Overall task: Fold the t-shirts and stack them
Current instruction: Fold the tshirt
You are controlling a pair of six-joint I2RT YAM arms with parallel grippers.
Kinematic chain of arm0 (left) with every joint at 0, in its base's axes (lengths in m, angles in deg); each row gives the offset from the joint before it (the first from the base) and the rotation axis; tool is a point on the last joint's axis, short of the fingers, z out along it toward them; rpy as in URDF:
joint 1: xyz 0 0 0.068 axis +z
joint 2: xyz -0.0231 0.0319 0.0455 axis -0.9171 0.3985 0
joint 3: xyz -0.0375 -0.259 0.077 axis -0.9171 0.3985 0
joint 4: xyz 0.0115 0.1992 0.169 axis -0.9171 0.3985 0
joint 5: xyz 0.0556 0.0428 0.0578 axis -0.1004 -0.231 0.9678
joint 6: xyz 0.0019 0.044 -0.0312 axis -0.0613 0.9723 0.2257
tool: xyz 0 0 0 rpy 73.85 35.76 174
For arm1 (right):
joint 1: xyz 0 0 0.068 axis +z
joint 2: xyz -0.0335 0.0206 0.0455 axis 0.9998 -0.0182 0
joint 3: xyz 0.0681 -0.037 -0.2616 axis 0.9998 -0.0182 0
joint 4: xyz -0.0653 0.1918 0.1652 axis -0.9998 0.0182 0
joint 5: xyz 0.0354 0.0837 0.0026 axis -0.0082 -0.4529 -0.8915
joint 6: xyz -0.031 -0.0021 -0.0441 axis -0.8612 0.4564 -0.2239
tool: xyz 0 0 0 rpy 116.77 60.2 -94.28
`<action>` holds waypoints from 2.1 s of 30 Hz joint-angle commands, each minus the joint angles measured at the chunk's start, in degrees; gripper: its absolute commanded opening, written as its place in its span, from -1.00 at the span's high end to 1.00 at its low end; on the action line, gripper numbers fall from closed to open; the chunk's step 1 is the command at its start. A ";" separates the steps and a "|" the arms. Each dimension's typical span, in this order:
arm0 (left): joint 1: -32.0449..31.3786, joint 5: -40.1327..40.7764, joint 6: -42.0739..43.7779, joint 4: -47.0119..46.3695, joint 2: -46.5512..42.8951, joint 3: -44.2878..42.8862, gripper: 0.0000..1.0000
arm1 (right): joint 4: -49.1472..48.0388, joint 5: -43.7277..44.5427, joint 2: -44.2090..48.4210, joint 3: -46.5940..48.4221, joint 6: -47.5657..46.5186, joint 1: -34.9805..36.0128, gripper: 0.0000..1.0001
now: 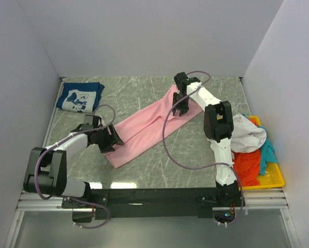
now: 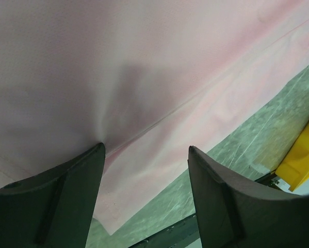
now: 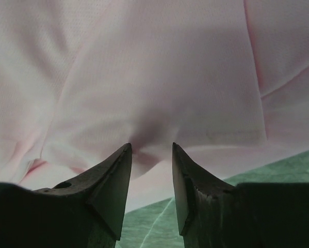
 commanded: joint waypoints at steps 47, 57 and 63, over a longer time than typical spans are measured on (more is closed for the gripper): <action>-38.03 -15.85 -10.57 -13.47 23.73 -16.00 -0.45 | -1.49 -5.28 -10.47 21.23 1.92 -3.98 -0.50; -39.36 -17.35 -6.45 -12.25 19.60 -19.59 -0.48 | -5.10 -11.61 -5.47 21.05 0.59 -5.12 -0.55; -37.43 -12.95 -1.09 -3.11 13.63 -24.96 -0.52 | -5.54 -12.67 2.00 20.10 0.16 -6.18 -0.61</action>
